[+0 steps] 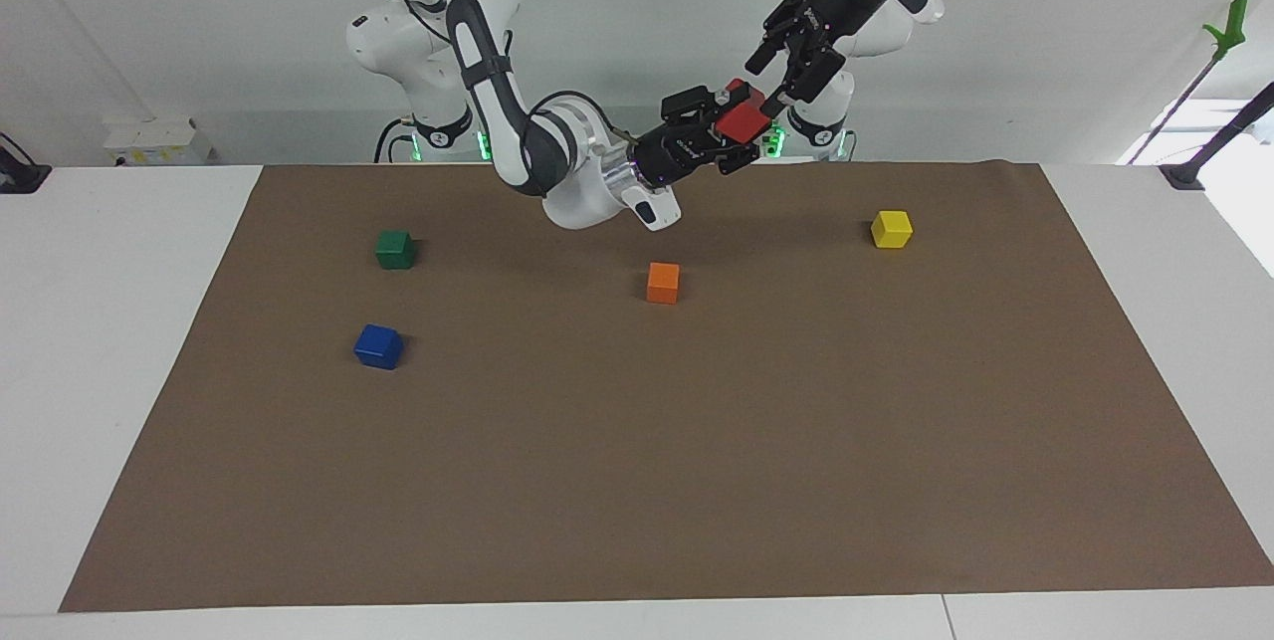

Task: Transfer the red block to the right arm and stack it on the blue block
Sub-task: 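Open the left gripper and release the red cube to the right gripper, then carry the red cube toward the blue cube while the left gripper retracts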

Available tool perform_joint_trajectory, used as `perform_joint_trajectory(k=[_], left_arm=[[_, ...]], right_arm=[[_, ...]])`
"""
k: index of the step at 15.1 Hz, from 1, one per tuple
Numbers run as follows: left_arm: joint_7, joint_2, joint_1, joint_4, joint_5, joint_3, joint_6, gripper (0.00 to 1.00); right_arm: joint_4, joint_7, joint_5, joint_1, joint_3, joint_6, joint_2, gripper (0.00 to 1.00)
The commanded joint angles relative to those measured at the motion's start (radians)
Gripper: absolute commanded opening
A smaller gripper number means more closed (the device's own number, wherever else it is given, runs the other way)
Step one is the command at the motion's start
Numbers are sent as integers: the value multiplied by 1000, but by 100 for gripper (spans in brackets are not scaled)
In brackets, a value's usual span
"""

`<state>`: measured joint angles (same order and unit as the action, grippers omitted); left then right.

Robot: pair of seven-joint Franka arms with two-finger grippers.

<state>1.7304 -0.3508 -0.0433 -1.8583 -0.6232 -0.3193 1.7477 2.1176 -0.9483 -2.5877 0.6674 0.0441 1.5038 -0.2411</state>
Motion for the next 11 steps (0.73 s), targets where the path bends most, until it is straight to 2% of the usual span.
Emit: perform_joint_trajectory(k=[1,3,5,7,9,11], left_arm=[[-183,-17,-40,-5,54,49,-40,100],[-346,-14,-65,-10,101,100,-42,100],[-548,-2,-89,-5,259,101,-40,100],[-737,22,-102,11,383,111,-94,100],[-970,68,-110,62,459,131,-152,100],[-1110,152,-113,173,534,132,-212,100]], right_arm=[[-7,23,-8,-49,-18,77,3,0],[-7,68,88,-93,-16,146,28,0],[-10,130,223,-140,-16,263,83,0],[-22,231,393,-178,-16,379,140,0],[-30,302,510,-207,-15,429,175,0],[-36,356,620,-224,-13,481,206,0]])
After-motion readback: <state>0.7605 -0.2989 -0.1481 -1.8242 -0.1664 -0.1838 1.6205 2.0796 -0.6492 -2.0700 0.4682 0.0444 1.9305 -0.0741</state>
